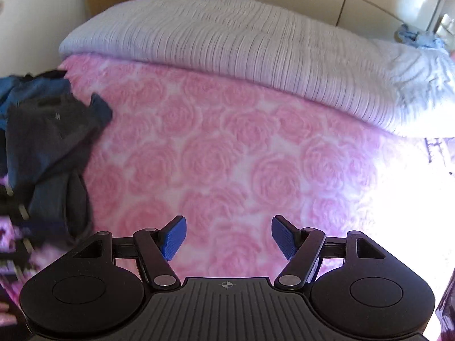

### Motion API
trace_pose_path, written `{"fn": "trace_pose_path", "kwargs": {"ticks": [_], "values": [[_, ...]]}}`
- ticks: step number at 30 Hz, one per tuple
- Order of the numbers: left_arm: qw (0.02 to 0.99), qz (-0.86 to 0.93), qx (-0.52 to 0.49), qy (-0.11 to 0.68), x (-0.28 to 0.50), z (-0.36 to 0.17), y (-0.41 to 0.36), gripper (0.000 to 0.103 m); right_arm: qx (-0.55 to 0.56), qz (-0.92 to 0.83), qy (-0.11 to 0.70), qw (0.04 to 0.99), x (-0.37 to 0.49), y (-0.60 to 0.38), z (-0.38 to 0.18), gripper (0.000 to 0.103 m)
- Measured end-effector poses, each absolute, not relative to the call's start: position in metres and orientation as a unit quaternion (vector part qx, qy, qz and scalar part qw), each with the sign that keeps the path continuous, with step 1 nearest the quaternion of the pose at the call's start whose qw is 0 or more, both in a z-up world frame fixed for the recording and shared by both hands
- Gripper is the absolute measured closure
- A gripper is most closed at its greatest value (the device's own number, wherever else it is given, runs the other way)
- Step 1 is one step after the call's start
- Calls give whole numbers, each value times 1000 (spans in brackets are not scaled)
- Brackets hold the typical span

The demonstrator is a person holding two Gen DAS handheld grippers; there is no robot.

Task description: Fold clothes

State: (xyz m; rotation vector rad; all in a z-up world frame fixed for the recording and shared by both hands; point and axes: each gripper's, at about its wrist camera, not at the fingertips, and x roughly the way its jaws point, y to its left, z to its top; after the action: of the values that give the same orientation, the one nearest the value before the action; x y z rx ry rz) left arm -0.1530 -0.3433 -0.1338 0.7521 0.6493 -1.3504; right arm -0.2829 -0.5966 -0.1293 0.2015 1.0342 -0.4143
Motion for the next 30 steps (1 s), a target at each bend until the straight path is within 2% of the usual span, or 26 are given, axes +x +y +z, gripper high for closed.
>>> {"fn": "trace_pose_path", "kwargs": {"ticks": [2,4,5,7,11,15,18,20,23,26,27,28,29,30], "values": [[714,-537,330,306,-113,-138,-323,68,102,-174,496,845,-276,-593,-140,33],[760,-476,318,308,-76,-135,-300,59,106,-142,493,852,-258,-581,-145,33],[779,-448,314,307,-61,-133,-292,45,105,-123,489,857,-244,-571,-145,33],[804,-403,301,318,-33,-134,-275,37,99,-83,478,869,-210,-553,-141,33],[803,-387,272,363,1,-164,-261,36,70,-1,450,890,-117,-505,-118,26],[791,-420,260,361,6,-185,-252,39,18,87,454,886,-12,-443,-105,21],[781,-445,251,359,10,-201,-245,56,-22,157,480,863,61,-391,-122,20],[774,-461,244,358,13,-211,-241,56,-57,189,511,837,105,-359,-147,20],[772,-475,227,357,16,-222,-230,46,-103,220,560,792,161,-316,-189,20],[773,-470,215,367,20,-229,-221,45,-160,230,604,746,191,-285,-232,20],[772,-469,215,371,21,-233,-219,46,-182,230,617,730,196,-278,-245,22],[771,-468,215,375,22,-236,-217,48,-201,228,619,725,196,-278,-252,29],[767,-470,219,376,23,-239,-217,52,-214,226,620,720,197,-278,-257,50],[764,-473,223,378,24,-241,-216,64,-199,222,619,726,198,-286,-254,75]]}}
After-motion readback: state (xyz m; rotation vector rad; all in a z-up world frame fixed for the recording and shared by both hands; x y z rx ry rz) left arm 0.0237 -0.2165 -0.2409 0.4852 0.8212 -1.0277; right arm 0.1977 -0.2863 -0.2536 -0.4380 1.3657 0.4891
